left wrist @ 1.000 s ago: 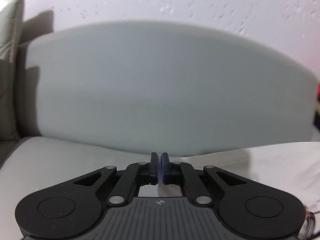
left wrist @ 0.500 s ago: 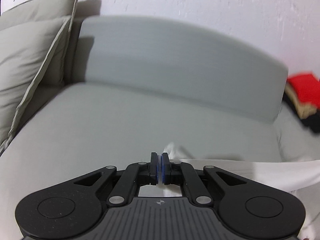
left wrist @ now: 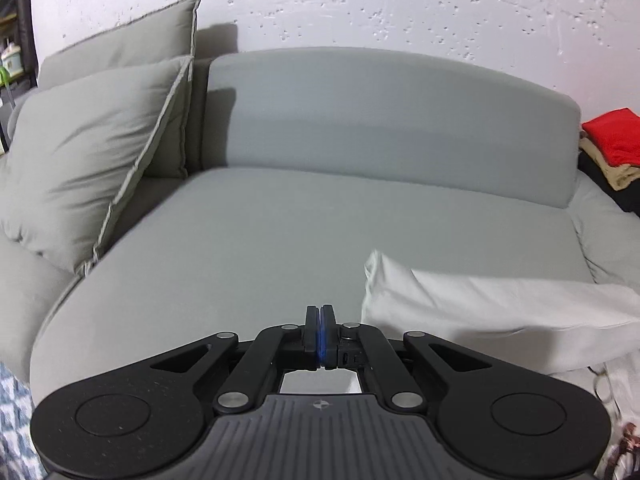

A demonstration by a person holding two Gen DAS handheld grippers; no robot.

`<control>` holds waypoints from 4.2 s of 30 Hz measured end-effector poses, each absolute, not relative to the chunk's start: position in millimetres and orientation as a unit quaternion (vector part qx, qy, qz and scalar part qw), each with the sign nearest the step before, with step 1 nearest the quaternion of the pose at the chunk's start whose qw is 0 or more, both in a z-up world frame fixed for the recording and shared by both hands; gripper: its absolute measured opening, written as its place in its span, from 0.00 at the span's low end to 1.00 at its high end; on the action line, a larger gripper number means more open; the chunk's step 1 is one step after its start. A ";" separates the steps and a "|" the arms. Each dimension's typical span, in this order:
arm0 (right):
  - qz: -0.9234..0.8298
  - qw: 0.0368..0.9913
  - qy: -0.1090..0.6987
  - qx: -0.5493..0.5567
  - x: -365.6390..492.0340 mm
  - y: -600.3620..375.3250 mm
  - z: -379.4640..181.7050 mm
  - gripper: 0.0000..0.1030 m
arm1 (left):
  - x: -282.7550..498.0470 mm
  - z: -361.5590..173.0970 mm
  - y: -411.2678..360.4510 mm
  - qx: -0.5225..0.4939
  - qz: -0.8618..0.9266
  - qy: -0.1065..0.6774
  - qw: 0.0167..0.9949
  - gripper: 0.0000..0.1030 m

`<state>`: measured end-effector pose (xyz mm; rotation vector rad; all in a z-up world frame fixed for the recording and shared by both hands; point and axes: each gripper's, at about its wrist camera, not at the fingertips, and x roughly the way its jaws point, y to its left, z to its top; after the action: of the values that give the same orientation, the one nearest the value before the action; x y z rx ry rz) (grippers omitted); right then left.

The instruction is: Fold clothes

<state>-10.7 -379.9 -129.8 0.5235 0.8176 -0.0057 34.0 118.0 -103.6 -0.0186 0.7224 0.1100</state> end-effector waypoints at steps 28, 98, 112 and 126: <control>0.016 0.837 0.447 0.314 -23.6 -396.6 -161.4 0.56 | 31.2 -141.0 60.3 0.188 -0.091 0.371 0.905 0.46; -0.008 0.870 0.482 -0.102 -46.7 -314.4 -173.6 0.04 | -44.7 -157.1 79.6 0.260 -0.065 0.367 0.891 0.18; 0.021 0.848 0.429 0.310 -69.3 -383.9 -146.3 0.36 | -37.8 -137.1 123.2 -0.073 -0.057 0.369 0.925 0.18; -0.074 0.827 0.485 0.275 -24.3 -385.0 -184.1 0.30 | -36.0 -143.5 97.2 -0.078 -0.043 0.358 0.930 0.15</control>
<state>-24.3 -385.0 -184.1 0.5838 1.0306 -0.1573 -36.0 97.2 -143.5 -0.1593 0.7325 -0.0882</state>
